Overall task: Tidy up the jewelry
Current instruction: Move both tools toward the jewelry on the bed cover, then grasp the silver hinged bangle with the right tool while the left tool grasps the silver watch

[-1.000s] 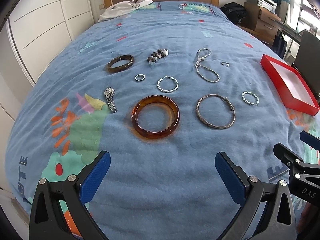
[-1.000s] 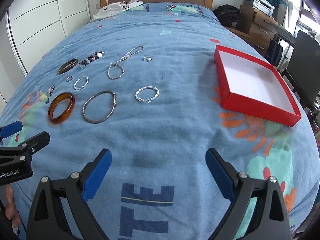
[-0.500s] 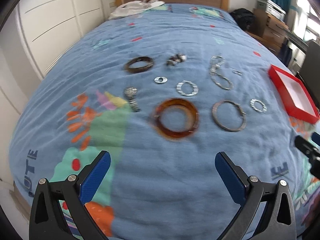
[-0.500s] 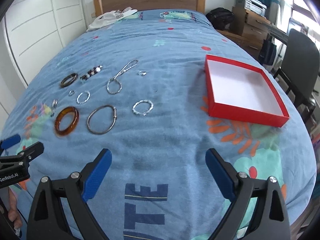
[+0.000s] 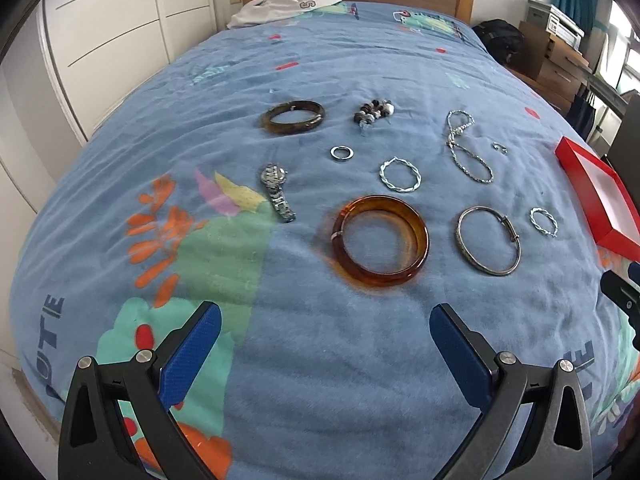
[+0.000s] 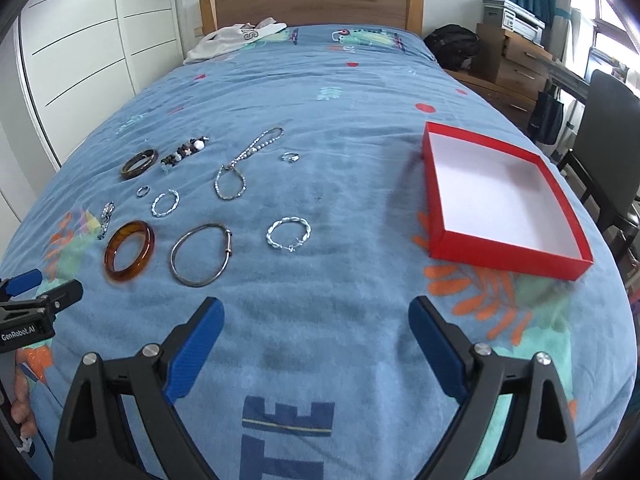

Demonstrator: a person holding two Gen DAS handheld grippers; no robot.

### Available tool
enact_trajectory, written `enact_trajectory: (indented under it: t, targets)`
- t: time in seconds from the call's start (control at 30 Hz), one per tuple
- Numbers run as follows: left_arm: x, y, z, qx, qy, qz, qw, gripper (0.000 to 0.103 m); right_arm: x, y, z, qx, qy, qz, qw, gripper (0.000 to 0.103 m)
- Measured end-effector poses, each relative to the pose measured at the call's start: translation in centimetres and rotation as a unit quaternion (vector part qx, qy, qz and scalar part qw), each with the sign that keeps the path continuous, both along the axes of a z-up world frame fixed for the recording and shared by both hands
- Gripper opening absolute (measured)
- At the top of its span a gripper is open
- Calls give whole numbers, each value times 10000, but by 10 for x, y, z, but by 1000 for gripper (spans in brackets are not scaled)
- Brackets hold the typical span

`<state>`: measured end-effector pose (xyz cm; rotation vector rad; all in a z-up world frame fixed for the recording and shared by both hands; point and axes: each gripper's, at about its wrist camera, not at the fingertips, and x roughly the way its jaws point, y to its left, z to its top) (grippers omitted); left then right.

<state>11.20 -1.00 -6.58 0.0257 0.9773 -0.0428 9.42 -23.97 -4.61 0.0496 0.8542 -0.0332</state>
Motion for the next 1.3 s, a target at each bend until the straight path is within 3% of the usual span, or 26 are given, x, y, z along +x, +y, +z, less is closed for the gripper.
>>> enact_trajectory:
  t: [0.23,1.1,1.3]
  targets:
    - [14,-2,-6,-20,-19,-77,10000,96,14,-3,-3,89,-41,137,9999,92]
    - [26,43,-21,-136,82,423,9990,96,31,36,-21,526,-40,809,9953,90]
    - [23,37,-20,-193,58,321,9993,96,33,36,-23,520,-34,776,9956,90]
